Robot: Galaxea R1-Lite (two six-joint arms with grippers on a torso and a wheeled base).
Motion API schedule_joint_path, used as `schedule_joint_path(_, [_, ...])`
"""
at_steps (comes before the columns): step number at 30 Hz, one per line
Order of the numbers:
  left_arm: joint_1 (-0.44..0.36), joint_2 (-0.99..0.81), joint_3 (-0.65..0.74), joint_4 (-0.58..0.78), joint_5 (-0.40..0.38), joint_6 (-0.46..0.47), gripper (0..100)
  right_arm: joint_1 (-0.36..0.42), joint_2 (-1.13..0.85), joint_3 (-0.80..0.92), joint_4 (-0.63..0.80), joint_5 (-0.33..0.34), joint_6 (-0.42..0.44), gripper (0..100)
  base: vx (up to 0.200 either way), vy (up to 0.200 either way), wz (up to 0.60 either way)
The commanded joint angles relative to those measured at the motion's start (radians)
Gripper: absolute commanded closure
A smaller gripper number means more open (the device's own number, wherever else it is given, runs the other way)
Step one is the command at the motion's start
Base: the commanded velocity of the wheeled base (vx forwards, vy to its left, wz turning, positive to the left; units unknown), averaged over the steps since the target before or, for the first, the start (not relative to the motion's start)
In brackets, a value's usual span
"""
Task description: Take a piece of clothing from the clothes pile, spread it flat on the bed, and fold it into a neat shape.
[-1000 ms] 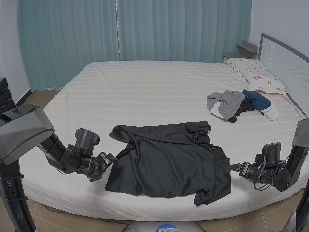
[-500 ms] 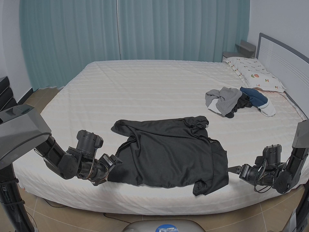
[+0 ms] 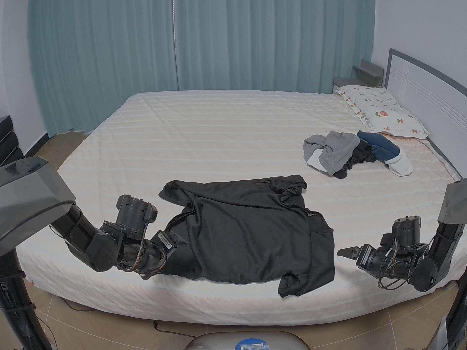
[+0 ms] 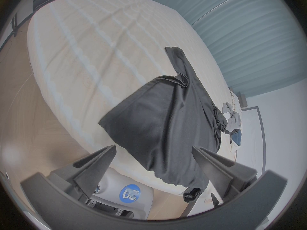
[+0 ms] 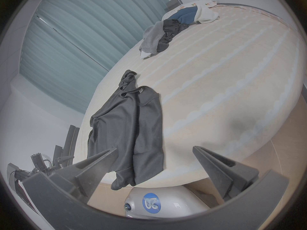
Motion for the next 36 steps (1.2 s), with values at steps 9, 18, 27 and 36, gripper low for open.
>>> schedule_joint_path(9, [0.025, -0.051, 0.091, 0.012, 0.067, 0.197, 0, 0.063, 0.036, -0.029, 0.0, -0.002, 0.093, 0, 0.0, 0.0, 0.0])
schedule_joint_path(18, [0.101, 0.005, 0.091, 0.005, 0.067, 0.216, 0, 0.069, 0.037, -0.031, -0.002, -0.002, 0.093, 0, 0.0, 0.0, 0.0])
schedule_joint_path(27, [0.134, 0.068, 0.071, -0.001, 0.071, 0.222, 0, 0.07, 0.048, -0.035, 0.0, -0.006, 0.092, 0, 0.0, 0.0, 0.0])
schedule_joint_path(36, [0.138, 0.134, 0.065, -0.069, 0.073, 0.216, 0, 0.07, 0.048, -0.035, -0.002, -0.008, 0.092, 0, 0.0, 0.0, 0.0])
